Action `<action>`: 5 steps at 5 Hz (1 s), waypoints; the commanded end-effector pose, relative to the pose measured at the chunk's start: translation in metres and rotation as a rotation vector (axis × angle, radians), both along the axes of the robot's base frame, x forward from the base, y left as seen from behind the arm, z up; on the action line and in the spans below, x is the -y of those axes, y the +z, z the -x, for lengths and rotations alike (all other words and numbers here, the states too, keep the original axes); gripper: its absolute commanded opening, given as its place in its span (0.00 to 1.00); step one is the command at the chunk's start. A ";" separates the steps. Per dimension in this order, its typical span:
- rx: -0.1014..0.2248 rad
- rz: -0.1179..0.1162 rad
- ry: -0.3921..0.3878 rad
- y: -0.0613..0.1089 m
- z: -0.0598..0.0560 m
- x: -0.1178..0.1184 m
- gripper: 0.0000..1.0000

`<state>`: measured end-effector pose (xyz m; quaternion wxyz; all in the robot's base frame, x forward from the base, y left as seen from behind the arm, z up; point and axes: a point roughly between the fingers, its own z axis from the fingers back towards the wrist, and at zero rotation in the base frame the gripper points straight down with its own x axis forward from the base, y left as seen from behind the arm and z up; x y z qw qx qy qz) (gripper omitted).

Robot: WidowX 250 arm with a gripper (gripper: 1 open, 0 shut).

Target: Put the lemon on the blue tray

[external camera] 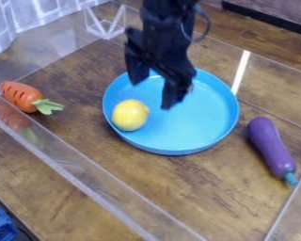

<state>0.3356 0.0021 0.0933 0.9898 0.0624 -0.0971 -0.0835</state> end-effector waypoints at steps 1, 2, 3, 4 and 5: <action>0.112 -0.011 0.070 0.057 -0.014 -0.017 1.00; 0.133 0.002 0.075 0.069 -0.011 -0.026 1.00; 0.136 0.010 0.018 0.066 -0.007 -0.024 1.00; 0.132 0.017 -0.049 0.060 -0.004 -0.022 1.00; 0.132 0.021 -0.104 0.055 -0.002 -0.019 1.00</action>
